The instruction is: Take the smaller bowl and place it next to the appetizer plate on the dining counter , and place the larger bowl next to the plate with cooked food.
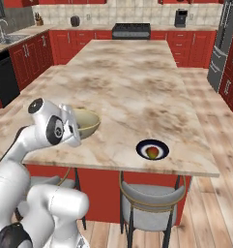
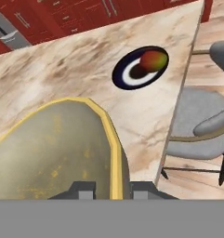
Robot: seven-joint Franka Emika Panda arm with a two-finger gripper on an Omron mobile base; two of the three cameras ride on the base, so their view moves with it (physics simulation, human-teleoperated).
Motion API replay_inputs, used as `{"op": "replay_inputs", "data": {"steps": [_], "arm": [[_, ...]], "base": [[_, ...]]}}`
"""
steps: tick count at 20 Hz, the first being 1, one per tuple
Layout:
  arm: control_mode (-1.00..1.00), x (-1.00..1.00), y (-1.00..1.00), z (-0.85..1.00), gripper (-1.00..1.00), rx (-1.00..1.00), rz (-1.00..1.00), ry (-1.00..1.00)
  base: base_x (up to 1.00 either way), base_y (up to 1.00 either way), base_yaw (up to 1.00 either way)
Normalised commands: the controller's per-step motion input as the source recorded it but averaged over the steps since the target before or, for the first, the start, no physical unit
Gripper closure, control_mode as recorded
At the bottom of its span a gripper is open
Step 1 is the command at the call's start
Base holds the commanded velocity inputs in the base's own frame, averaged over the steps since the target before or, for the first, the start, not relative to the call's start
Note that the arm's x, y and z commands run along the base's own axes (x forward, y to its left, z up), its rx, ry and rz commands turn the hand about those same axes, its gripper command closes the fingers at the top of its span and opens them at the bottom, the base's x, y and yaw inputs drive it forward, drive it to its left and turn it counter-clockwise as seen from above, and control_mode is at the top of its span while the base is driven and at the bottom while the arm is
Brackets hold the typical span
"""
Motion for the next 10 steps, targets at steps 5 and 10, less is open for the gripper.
{"op": "replay_inputs", "data": {"steps": [5,10], "arm": [[-1.00,0.83,0.25,-0.56,1.00,0.00,0.23,-0.02],[-1.00,0.68,0.03,-0.42,1.00,0.00,0.20,-0.07]], "base": [[0.00,0.00,0.00],[0.00,0.00,0.00]]}}
